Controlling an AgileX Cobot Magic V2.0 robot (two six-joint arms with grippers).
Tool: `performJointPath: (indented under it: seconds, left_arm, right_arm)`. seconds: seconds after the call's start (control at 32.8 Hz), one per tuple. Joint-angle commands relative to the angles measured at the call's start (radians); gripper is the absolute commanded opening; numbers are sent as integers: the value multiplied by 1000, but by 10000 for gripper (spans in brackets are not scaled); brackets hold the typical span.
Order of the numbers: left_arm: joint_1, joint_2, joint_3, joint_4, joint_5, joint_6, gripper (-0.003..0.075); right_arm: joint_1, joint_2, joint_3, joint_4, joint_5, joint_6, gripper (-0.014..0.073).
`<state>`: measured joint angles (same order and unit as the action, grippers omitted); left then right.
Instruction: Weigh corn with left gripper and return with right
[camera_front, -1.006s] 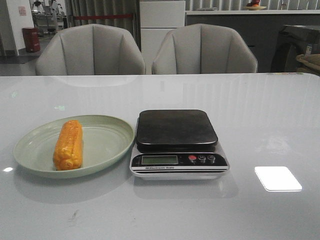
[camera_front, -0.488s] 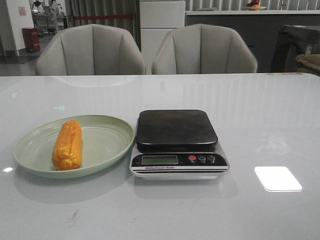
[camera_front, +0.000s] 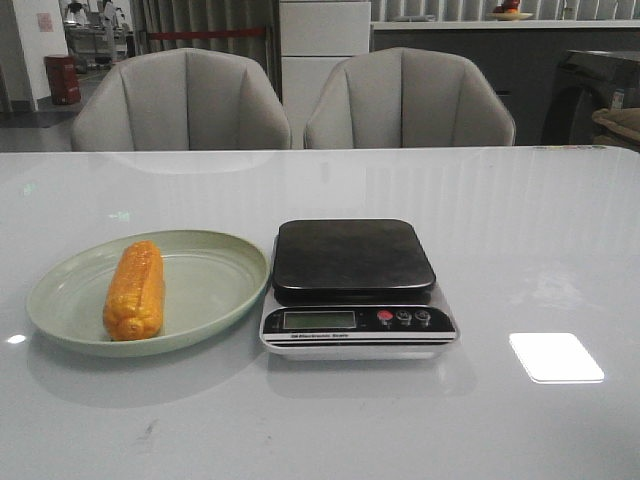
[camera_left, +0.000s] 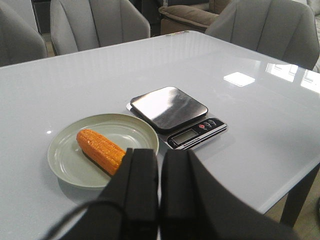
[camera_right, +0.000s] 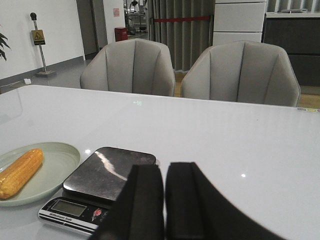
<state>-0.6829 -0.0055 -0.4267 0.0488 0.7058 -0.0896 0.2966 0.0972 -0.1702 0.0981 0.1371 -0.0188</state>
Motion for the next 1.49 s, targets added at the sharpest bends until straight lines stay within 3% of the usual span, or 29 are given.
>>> performJointPath:
  seconds: [0.0, 0.4, 0.49, 0.7, 0.85, 1.04, 1.16, 1.46]
  left_arm:
    - [-4, -22, -23, 0, -79, 0, 114]
    - [-4, -18, 8, 2, -91, 0, 114]
    - [24, -18, 58, -9, -174, 0, 114]
    - [247, -20, 223, -62, -535, 0, 114]
    - [421, -20, 306, -62, -579, 0, 114]
    - [557, -22, 393, -62, -617, -5, 114]
    - [604, -22, 463, -62, -729, -6, 114]
    - [636, -22, 464, -49, -740, -6, 114]
  right_arm:
    - [0, 11, -27, -2, -70, -9, 187]
    - [0, 11, -27, -2, -70, -9, 187]
    - [0, 11, -27, -2, -70, -9, 187]
    - [0, 11, -27, -2, -70, -9, 187]
    - [0, 11, -27, -2, -70, -9, 187]
    - [0, 11, -27, -2, -70, -9, 187]
    - [0, 11, -27, -2, -70, -9, 187]
    - [0, 11, -27, -2, -70, -9, 187]
